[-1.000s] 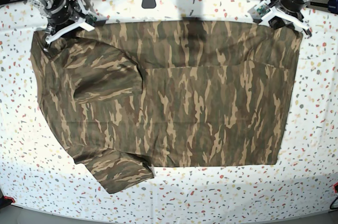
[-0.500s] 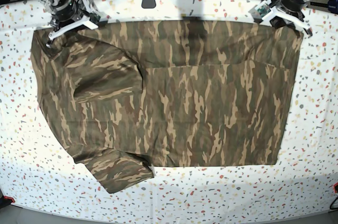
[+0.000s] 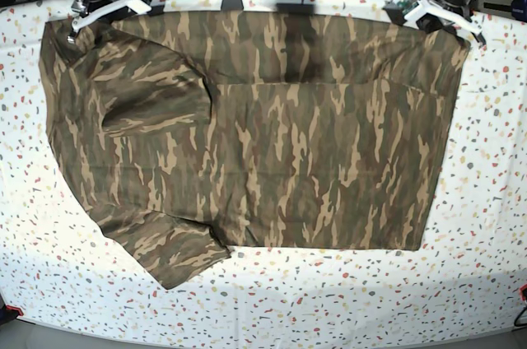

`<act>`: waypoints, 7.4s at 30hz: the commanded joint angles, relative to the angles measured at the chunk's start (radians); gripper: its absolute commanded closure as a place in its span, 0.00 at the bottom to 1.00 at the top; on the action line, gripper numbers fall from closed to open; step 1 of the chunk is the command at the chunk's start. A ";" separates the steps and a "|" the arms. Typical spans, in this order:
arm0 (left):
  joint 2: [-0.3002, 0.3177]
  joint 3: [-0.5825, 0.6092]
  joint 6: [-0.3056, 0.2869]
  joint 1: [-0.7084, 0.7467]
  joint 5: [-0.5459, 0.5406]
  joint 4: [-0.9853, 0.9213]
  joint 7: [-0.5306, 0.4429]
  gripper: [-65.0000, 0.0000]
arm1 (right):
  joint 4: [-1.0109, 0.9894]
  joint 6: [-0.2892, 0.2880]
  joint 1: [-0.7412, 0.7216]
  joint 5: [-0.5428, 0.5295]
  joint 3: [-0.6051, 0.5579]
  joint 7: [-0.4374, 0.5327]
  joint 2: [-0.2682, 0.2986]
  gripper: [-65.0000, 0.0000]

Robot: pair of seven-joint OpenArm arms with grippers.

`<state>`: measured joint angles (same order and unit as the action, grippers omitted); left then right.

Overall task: Fold the T-shirt properly
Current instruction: 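Hold the shirt edge with both grippers and stretch it taut, then lift the shirt edge with both grippers and carry it over the body, then lower the held edge toward the hem with both grippers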

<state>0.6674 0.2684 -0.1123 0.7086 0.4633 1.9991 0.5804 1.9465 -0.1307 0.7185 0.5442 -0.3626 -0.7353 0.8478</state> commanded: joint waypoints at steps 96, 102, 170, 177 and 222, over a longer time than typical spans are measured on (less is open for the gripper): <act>-0.124 -0.006 0.319 -0.864 -0.209 0.032 -0.078 0.73 | 0.316 0.158 -0.757 -0.321 0.007 0.134 -0.413 0.56; -0.124 -0.006 0.319 -0.931 -0.279 -0.147 -0.089 0.73 | 0.156 0.158 -0.808 -0.346 0.007 0.143 -0.393 0.56; -0.274 -0.006 -0.379 -1.538 -0.978 -1.836 -0.250 0.73 | 0.156 0.146 -0.741 -0.364 0.193 -0.147 -0.568 0.56; -0.275 -0.006 -0.491 -1.543 -1.044 -1.836 -0.187 0.73 | 0.186 0.146 -0.715 -0.364 0.193 -0.148 -0.568 0.56; -0.274 -0.006 -0.491 -1.543 -1.126 -1.833 -0.320 1.00 | -0.283 -0.035 -0.974 -0.562 0.430 -0.048 -0.565 0.56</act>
<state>0.3817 0.2630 -0.5949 -0.7979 -0.6533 0.1539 0.2813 1.6417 -0.1711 -0.2352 -0.0284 0.0616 -0.8024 0.2737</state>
